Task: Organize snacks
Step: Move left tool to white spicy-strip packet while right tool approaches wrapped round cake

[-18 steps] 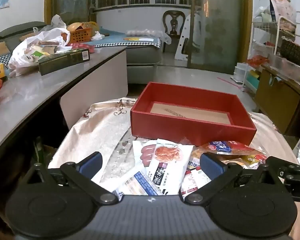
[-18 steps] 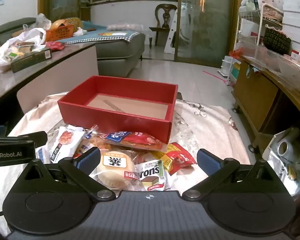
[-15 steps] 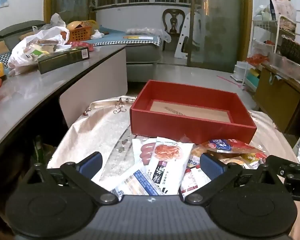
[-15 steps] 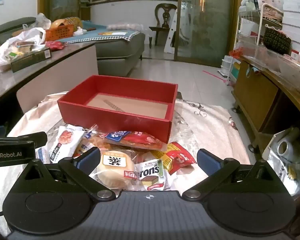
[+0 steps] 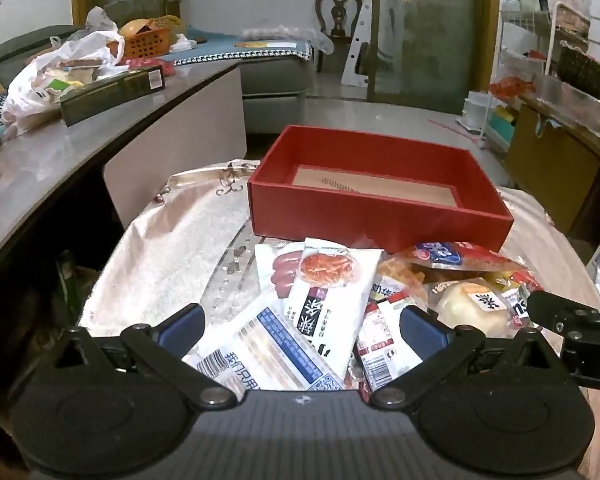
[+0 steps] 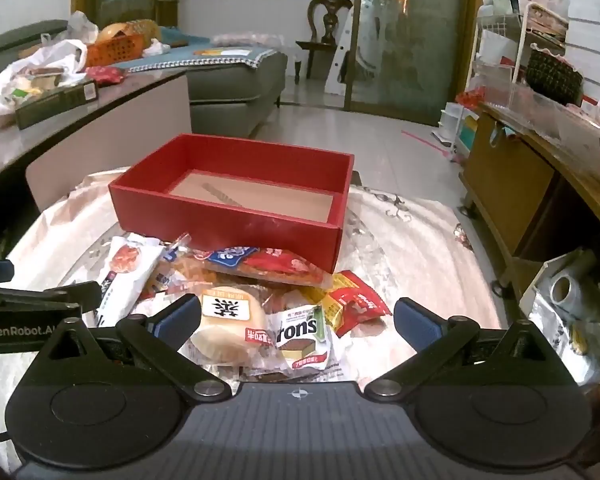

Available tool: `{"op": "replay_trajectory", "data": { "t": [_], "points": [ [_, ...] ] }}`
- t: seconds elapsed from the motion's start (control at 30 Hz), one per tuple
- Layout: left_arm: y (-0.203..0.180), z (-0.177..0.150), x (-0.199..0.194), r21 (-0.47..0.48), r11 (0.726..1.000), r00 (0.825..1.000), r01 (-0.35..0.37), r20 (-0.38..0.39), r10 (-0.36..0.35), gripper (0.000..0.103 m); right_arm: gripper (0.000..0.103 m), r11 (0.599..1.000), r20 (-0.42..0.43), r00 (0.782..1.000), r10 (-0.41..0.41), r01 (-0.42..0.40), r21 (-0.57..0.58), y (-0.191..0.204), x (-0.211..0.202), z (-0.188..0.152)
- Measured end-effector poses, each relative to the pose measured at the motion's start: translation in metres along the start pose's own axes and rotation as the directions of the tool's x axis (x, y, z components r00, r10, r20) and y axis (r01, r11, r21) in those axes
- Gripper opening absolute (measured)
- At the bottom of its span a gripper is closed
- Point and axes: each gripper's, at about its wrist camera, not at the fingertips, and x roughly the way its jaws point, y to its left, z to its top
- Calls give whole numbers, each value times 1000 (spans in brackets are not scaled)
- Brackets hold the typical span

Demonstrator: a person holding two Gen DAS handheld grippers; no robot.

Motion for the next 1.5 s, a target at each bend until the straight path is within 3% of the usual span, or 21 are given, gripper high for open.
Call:
{"op": "replay_trajectory", "data": {
  "t": [1.5],
  "points": [
    [3,-2,6,7,1000,999,12,-53,-11,99,103,1000,-71,997,-5,5,-9,0,14,-3]
  ]
}}
